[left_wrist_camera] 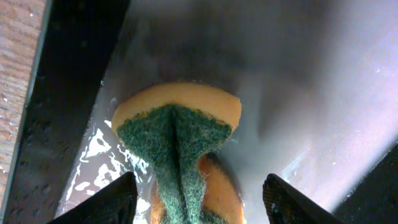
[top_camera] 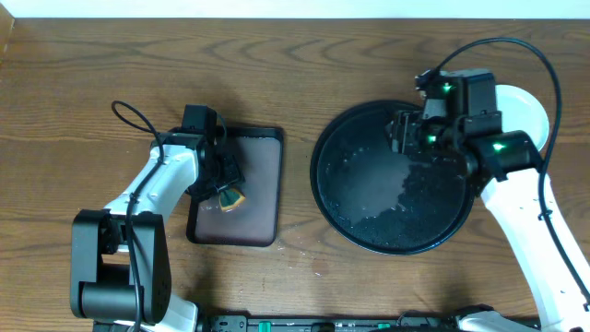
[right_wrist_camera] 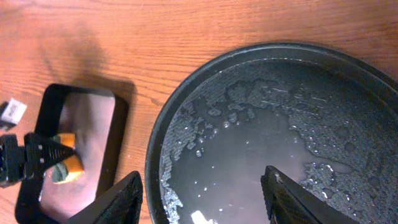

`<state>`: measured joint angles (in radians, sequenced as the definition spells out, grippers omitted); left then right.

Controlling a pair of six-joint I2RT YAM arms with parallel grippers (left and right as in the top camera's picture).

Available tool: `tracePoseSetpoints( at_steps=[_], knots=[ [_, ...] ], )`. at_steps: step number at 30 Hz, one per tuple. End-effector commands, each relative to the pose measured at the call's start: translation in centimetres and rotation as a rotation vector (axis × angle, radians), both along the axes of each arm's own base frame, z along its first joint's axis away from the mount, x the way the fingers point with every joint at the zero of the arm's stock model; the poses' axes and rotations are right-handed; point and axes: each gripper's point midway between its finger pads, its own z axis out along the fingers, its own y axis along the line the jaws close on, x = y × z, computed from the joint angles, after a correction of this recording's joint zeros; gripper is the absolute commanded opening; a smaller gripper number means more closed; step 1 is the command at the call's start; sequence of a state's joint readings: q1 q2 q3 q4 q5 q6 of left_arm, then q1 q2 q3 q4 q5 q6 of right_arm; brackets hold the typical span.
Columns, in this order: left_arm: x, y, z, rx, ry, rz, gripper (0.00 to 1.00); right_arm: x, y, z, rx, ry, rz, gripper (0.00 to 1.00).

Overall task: Clean dirty plates on tray and stack at the side
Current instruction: 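Lower the sponge onto the rectangular tray and open the left gripper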

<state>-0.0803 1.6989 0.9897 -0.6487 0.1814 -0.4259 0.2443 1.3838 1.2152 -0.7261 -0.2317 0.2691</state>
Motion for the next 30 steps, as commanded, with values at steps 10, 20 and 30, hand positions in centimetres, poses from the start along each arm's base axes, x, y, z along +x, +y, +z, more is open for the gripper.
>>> tracePoseSetpoints(
  at_steps=[10,20,30],
  knots=[
    [2.1,-0.1,16.4,-0.025,-0.416,-0.029,0.68,-3.2,-1.8,5.0,-0.109,-0.163,0.013,0.67],
    [-5.8,0.5,22.7,-0.031,-0.541,-0.028,0.81,-14.4,-3.8,7.2,-0.138,-0.149,0.145,0.66],
    [-5.3,0.5,21.9,-0.03,-0.507,-0.029,0.82,-16.1,-3.8,6.5,-0.098,-0.083,0.124,0.99]
  ],
)
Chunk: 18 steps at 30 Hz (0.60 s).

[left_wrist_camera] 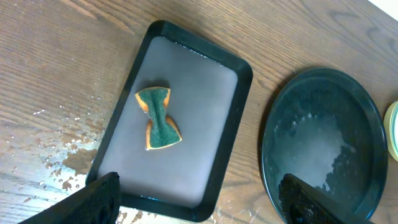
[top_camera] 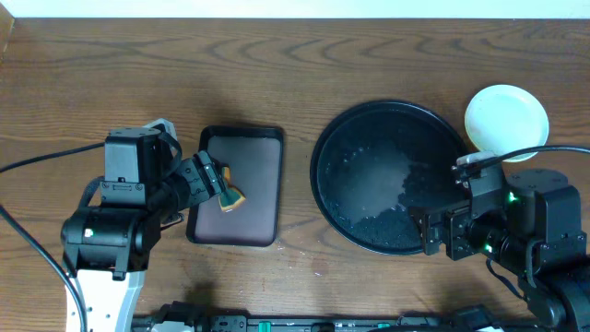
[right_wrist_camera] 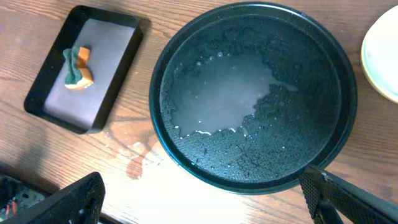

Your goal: Clean dirty plates on tray and stack at the side

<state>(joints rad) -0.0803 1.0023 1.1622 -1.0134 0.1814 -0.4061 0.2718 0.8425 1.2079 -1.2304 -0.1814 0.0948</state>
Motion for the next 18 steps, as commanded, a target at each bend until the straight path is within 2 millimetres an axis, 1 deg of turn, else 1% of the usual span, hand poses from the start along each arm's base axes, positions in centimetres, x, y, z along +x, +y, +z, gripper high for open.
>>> tracePoseSetpoints(
  at_steps=[1,5,7,12,16,18],
  knots=[
    [0.2,0.0,0.0,0.006,0.003,-0.009,0.82,-0.2,0.4,-0.2,0.027,0.02,-0.002,0.99],
    [0.3,0.0,-0.2,0.007,0.009,-0.009,0.82,-0.3,0.4,-0.3,0.025,0.025,-0.002,0.99],
    [0.3,0.0,-0.2,0.007,0.009,-0.009,0.82,-1.0,0.2,-0.9,0.014,0.063,-0.003,0.99],
    [0.3,0.0,-0.2,0.007,0.009,-0.009,0.82,-0.5,-0.9,-1.0,-0.059,0.034,-0.018,0.99],
    [0.3,0.0,-0.2,0.007,0.009,-0.009,0.82,-0.3,-1.1,-1.3,-0.083,-0.037,0.018,0.99],
    [0.3,0.0,-0.2,0.007,0.009,-0.009,0.82,0.2,-1.8,-2.5,-0.087,-0.112,0.0,0.99]
  ],
)
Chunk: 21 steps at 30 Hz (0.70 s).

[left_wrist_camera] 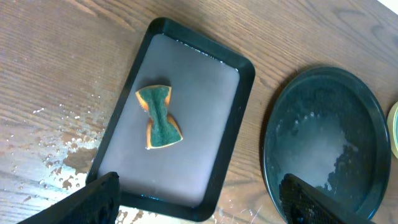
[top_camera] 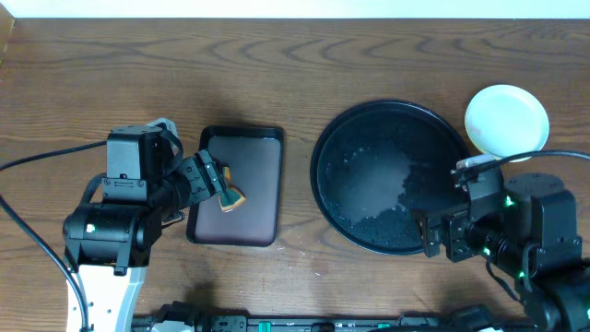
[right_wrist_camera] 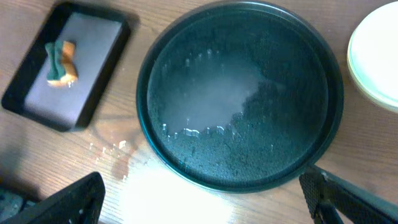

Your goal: Clean dirty plates on tray and stack at the side

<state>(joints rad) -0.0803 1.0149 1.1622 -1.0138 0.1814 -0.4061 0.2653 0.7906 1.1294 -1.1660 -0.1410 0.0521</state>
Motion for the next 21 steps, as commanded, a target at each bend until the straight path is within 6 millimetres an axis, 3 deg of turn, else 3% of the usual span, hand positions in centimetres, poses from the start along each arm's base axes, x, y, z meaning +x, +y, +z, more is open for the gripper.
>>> tracePoseSetpoints(
  at_steps=[1,3,8,12,21],
  knots=[
    [0.1,0.0,0.1,0.006,-0.004,-0.009,0.82,0.2,-1.6,-2.6,-0.035,-0.104,-0.029,0.99],
    [0.1,0.0,0.1,0.006,-0.004,-0.009,0.82,0.8,-2.7,-4.7,-0.014,-0.21,-0.086,0.99],
    [0.1,0.0,0.1,0.006,-0.004,-0.009,0.82,1.5,-3.8,-7.3,0.028,-0.427,-0.146,0.99],
    [0.1,0.0,0.1,0.006,-0.004,-0.009,0.82,2.0,-4.7,-8.4,0.06,-0.593,-0.192,0.99],
    [0.1,0.0,0.1,0.006,-0.004,-0.009,0.83,4.6,-5.4,-9.4,0.08,-0.776,-0.223,0.99]
  ],
)
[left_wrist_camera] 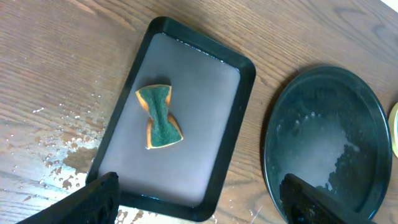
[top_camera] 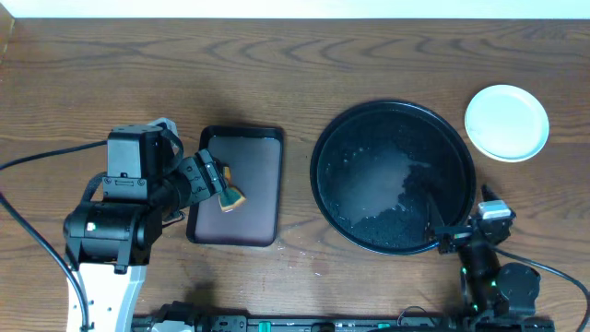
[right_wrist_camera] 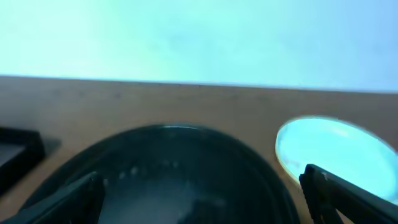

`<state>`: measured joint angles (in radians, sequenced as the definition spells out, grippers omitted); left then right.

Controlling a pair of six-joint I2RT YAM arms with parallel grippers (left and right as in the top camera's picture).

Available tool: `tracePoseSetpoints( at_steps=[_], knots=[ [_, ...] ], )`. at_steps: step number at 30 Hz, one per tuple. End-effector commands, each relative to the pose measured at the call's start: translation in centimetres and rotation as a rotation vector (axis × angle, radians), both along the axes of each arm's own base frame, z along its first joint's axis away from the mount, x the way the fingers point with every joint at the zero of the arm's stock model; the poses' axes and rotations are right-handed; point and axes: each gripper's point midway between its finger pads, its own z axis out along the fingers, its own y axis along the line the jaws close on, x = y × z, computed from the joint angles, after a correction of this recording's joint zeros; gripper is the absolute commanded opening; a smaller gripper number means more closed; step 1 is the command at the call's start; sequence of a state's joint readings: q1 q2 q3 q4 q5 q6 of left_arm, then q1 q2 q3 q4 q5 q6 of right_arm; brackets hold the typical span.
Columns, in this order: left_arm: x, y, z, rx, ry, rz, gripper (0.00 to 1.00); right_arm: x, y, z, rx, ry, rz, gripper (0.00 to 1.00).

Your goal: Clean dirty plates on tray and stack at the side

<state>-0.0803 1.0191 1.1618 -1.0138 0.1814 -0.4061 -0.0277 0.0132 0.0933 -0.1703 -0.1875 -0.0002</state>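
A white plate (top_camera: 506, 122) lies on the table, just off the upper right of the round black tray (top_camera: 324, 198), which holds a film of water and nothing else. In the black rectangular tray (top_camera: 263, 189) lies the pinched orange-and-green sponge (left_wrist_camera: 160, 118). My left gripper (left_wrist_camera: 199, 208) hangs open high above that tray's near edge, holding nothing. My right gripper (right_wrist_camera: 205, 199) is open and empty, low at the front edge of the table. It looks level across the round tray (right_wrist_camera: 174, 165) toward the plate (right_wrist_camera: 336, 155), in a blurred view.
Water drops wet the wood left of the rectangular tray (left_wrist_camera: 62, 158). The left arm's body (top_camera: 115, 221) stands left of that tray. The right arm (top_camera: 493, 277) is folded at the front right. The rest is bare wooden table (top_camera: 304, 55).
My right arm has moved from beside the round tray's lower right down to the table's front edge, and its camera now looks level. The left arm and the sponge are unchanged.
First my left gripper stood low and open around the sponge in the rectangular tray, and my right hung open over the round tray near the plate. Then both were drawn back high, the sponge left lying. Now the right arm sits low at the front.
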Motion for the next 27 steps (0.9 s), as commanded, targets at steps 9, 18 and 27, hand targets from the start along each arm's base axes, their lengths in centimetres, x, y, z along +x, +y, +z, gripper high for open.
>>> tracePoseSetpoints(
  at_steps=[9,18,27],
  knots=[
    [0.07,0.03,0.23,0.005,-0.009,-0.009,0.83,0.66,-0.23,-1.41,-0.099,-0.045,-0.014,0.99],
    [0.07,0.03,0.23,0.005,-0.009,-0.009,0.83,0.67,-0.04,-1.57,-0.141,-0.044,-0.016,0.99],
    [0.07,0.03,0.23,0.005,-0.009,-0.009,0.83,0.67,-0.04,-1.57,-0.141,-0.044,-0.016,0.99]
  ],
)
